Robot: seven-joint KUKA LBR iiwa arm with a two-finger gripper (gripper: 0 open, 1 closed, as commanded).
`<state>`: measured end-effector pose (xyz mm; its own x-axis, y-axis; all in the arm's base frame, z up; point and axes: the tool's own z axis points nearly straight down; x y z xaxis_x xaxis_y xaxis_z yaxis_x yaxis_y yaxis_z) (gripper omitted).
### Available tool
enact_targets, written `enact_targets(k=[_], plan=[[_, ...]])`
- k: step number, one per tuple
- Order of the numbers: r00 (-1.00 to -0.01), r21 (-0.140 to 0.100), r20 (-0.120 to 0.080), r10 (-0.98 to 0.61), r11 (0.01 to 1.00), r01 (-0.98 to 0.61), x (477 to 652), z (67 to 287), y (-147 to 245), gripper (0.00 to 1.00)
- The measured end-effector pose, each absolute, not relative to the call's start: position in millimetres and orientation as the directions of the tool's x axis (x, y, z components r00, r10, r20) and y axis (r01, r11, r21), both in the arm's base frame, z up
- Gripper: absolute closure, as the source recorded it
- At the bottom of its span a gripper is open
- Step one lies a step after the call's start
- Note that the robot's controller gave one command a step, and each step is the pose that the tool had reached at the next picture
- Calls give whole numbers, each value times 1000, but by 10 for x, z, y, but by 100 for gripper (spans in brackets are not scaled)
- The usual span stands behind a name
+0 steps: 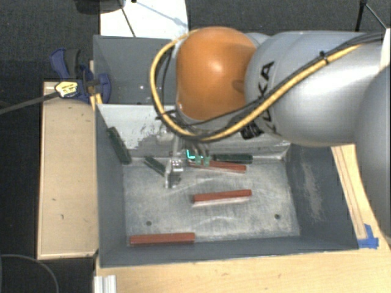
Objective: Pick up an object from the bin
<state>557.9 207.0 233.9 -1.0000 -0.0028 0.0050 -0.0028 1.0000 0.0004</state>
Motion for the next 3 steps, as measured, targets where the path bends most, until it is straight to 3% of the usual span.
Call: enact_targets(k=[1, 2, 3], plan=[[-1000, 2, -3, 2, 1000, 2, 5598, 2384, 2059, 0], [-998, 4, -7, 64, 998, 64, 5660, 1955, 1771, 0], [-986, 1, -3, 168, 986, 168, 5528, 1520, 1487, 0]])
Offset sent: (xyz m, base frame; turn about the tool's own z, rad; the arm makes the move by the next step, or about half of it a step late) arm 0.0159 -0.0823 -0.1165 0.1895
